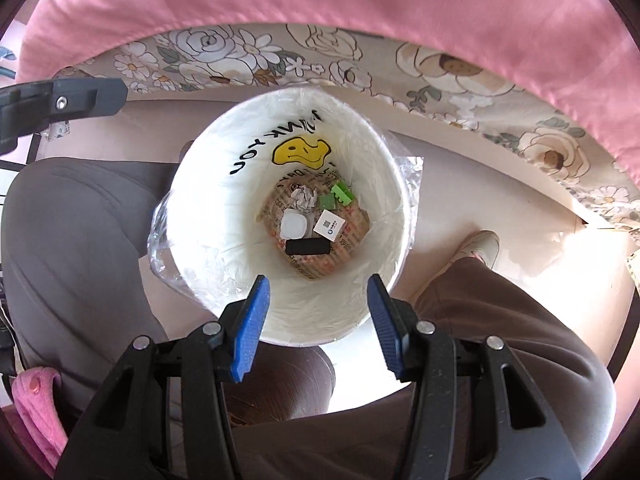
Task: Collect trash
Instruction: 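Move both open tools back over the bed toward the red block and milk carton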
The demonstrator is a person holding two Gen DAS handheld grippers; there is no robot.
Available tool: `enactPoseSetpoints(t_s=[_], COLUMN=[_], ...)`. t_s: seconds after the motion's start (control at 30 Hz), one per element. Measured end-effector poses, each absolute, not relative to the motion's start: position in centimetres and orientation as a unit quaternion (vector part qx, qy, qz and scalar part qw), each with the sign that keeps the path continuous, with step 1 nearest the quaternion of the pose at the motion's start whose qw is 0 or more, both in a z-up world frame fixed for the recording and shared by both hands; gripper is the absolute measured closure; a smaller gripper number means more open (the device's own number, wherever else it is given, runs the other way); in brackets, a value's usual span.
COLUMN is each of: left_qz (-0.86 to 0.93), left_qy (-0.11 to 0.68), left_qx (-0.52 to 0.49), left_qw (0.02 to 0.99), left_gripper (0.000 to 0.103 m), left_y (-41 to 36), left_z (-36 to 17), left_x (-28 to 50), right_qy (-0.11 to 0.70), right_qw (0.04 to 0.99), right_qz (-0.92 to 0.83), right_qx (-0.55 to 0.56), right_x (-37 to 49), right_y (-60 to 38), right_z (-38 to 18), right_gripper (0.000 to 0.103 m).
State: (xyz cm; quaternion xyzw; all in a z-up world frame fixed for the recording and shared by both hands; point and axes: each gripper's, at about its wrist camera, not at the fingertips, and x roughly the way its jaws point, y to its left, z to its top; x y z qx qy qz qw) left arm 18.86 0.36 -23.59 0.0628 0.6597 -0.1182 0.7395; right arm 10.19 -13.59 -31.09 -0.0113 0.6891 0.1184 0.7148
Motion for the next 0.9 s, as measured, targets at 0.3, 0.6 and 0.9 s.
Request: enactPoseSetpoints(t_s=[0.3,0.6,0.9], left_qz=[-0.127,-0.110,-0.100], left_qy=[0.600,0.542,0.512], left_qx=[0.081,0.099,0.088], left_qw=[0.786,0.827,0.849], left_gripper=[0.048,0.040,0.032], left_y=[-0.2,-0.5,-0.8], left_z=[-14.2,-5.9,-0.9], left_x=[19.6,23.6,29.4], right_qy=[0.624,0.551,0.519], right_qw=[0.772,0.827,0.848], right_qz=[0.114,0.091,0.064], right_qx=[-0.047,-0.073,-0.085], right_x=[10.2,12.7,17.9], right_y=[-14.6,-15.0,-15.1], right_z=[-20.4,-9.3,-2.8], right_gripper=[0.051,0.041,0.034])
